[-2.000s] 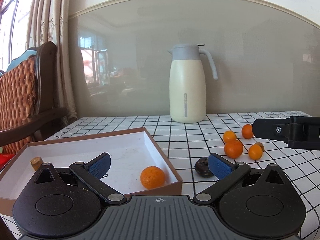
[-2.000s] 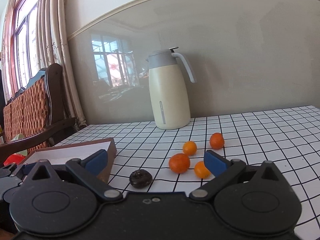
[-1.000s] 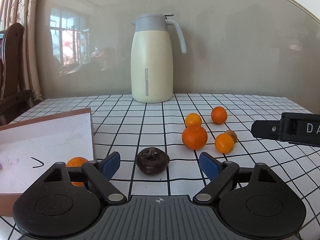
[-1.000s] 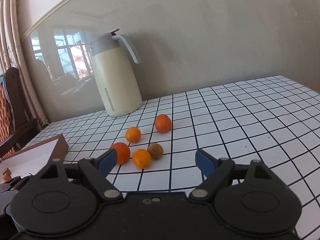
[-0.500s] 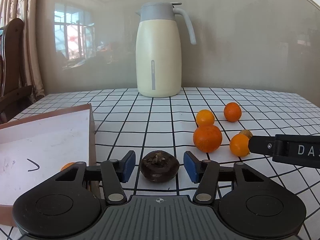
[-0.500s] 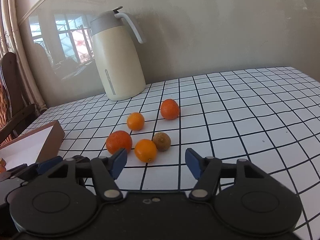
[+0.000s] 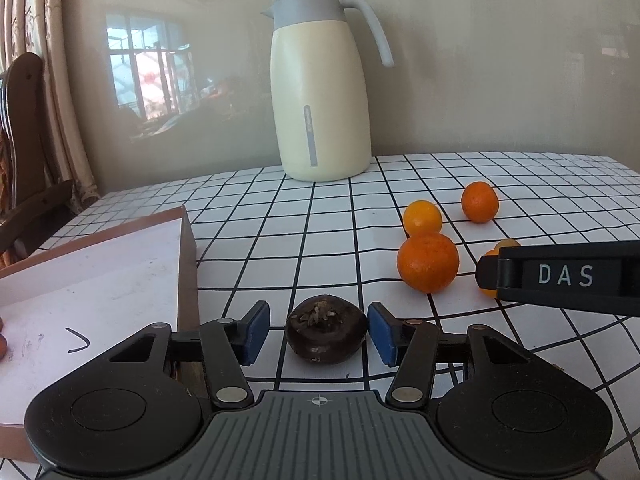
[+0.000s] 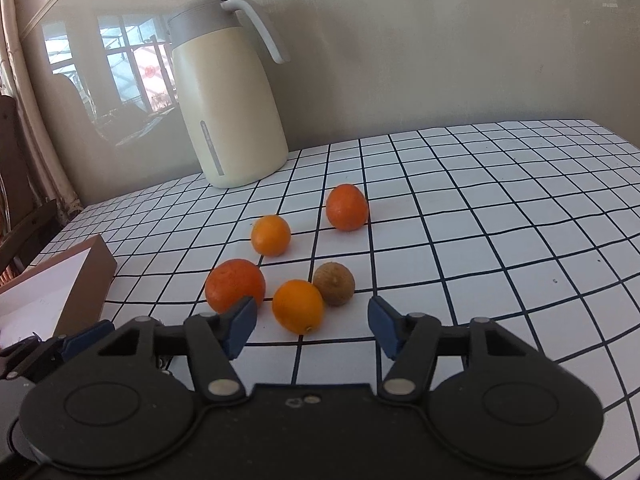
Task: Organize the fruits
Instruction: 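Grasp the dark brown fruit with the left tool while the right tool grasps a mandarin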
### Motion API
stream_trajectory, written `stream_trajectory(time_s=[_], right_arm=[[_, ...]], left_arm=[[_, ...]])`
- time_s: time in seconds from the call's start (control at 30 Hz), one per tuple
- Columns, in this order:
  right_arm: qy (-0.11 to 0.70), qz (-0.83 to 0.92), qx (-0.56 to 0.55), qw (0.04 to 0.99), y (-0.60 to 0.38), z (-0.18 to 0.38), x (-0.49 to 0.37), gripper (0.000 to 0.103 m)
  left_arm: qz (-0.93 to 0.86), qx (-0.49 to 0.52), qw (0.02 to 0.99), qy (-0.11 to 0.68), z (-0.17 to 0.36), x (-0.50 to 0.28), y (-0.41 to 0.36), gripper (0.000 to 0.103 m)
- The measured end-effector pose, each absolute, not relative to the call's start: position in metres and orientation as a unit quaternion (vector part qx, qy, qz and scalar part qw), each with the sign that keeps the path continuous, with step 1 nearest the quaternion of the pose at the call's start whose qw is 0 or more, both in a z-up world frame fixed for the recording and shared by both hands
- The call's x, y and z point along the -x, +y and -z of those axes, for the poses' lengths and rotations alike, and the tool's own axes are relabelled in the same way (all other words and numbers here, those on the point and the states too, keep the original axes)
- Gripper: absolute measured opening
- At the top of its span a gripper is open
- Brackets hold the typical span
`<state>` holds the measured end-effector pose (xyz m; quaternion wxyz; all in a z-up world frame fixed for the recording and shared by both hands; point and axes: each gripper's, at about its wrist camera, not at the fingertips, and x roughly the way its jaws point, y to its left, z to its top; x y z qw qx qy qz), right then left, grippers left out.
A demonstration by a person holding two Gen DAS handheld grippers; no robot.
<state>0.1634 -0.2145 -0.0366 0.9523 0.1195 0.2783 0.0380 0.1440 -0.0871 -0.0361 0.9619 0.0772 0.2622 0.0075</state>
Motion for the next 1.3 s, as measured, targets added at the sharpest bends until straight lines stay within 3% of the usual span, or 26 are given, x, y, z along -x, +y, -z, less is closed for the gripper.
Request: stream_trajectory(time_s=[0.3, 0.53, 0.63, 0.83, 1.13, 1.2, 1.3], right_arm=[[0.289, -0.044, -0.121, 0.949, -0.208, 0.039, -0.171, 0.051], [0.289, -0.048, -0.121, 0.949, -0.209, 0.040, -0.171, 0.051], [0.288, -0.048, -0.121, 0.949, -0.209, 0.040, -0.172, 0.051], [0.289, -0.053, -0.114, 0.949, -0.204, 0.040, -0.173, 0.049], [0.289, -0.051, -0.110, 0.950, -0.203, 0.041, -0.177, 0.038], [0.288, -0.046, -0.105, 0.951, -0.202, 0.041, -0.178, 0.023], [0.287, -0.046, -0.099, 0.952, -0.201, 0.041, -0.177, 0.022]], left_arm=[[-0.007, -0.111, 0.959, 0.262, 0.038, -0.143, -0.099, 0.053], [-0.006, -0.069, 0.961, 0.269, 0.034, -0.144, -0.099, 0.053], [-0.010, -0.045, 0.960, 0.278, 0.036, -0.145, -0.095, 0.043], [-0.003, -0.030, 0.959, 0.282, 0.038, -0.145, -0.094, 0.044], [0.009, -0.014, 0.960, 0.281, 0.038, -0.142, -0.089, 0.043], [0.009, -0.015, 0.960, 0.280, 0.038, -0.142, -0.090, 0.043], [0.011, -0.015, 0.960, 0.281, 0.038, -0.142, -0.089, 0.043]])
